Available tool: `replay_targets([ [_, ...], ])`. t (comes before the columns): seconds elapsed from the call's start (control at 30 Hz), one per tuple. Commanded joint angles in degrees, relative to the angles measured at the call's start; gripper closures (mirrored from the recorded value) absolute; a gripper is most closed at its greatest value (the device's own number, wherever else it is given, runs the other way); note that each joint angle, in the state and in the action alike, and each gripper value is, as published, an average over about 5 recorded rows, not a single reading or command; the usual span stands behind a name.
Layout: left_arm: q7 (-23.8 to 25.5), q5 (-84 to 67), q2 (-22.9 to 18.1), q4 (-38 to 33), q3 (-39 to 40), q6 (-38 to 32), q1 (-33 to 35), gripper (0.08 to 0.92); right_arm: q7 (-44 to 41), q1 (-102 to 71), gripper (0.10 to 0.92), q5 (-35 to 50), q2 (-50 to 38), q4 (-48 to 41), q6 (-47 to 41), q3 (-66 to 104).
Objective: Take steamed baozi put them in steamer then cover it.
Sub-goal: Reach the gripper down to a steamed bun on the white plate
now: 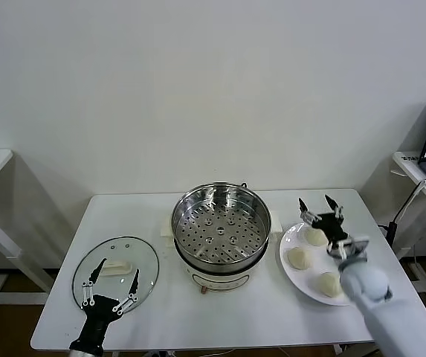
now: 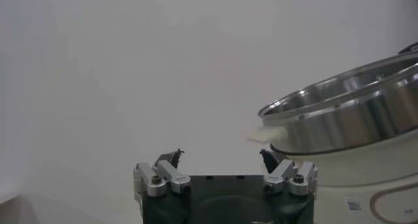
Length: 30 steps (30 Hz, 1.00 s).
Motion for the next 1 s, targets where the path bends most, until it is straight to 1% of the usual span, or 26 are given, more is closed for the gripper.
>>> replay_targets([
  [0.03, -0.31, 0.07, 0.04, -0.38, 0.57, 0.62, -0.76, 0.177, -40.95, 28.72, 0.203, -7.81, -11.39, -17.03, -2.96, -24.66],
  [0.1, -0.55, 0.05, 0.05, -0.54, 0.64, 1.08, -0.94, 0.177, -49.10, 33.58, 0.203, -13.00, -11.16, -19.23, -1.68, -29.14],
  [0.17, -0.79, 0.04, 0.02, -0.75, 0.63, 1.47, -1.11, 0.177, -55.23, 37.86, 0.203, -17.97, -10.34, -21.11, -0.60, -33.61],
  [0.27, -0.96, 0.05, -0.13, -1.06, 0.45, 1.77, -1.35, 0.177, -60.72, 42.47, 0.203, -24.74, -8.49, -23.39, 0.49, -38.07],
  [0.4, -1.09, 0.05, -0.47, -1.37, 0.18, 2.04, -1.38, 0.177, -65.16, 45.86, 0.203, -34.10, -5.55, -25.33, 0.57, -40.56],
  [0.53, -1.22, 0.05, -0.74, -1.57, -0.01, 2.06, -1.05, 0.177, -66.07, 47.33, 0.203, -41.56, -2.63, -27.89, 1.48, -41.87],
  [0.63, -1.31, 0.05, -0.82, -1.63, -0.17, 1.98, -0.73, 0.177, -64.66, 47.47, 0.203, -44.67, -0.57, -30.32, 2.07, -42.45],
  [0.8, -1.43, 0.04, -0.82, -1.59, -0.23, 1.77, -0.41, 0.177, -60.48, 45.92, 0.203, -47.28, 2.01, -33.35, 2.43, -42.32],
  [1.0, -1.52, 0.05, -0.90, -1.52, -0.21, 1.67, -0.33, 0.177, -56.57, 44.26, 0.203, -48.05, 4.55, -35.70, 2.37, -41.68],
])
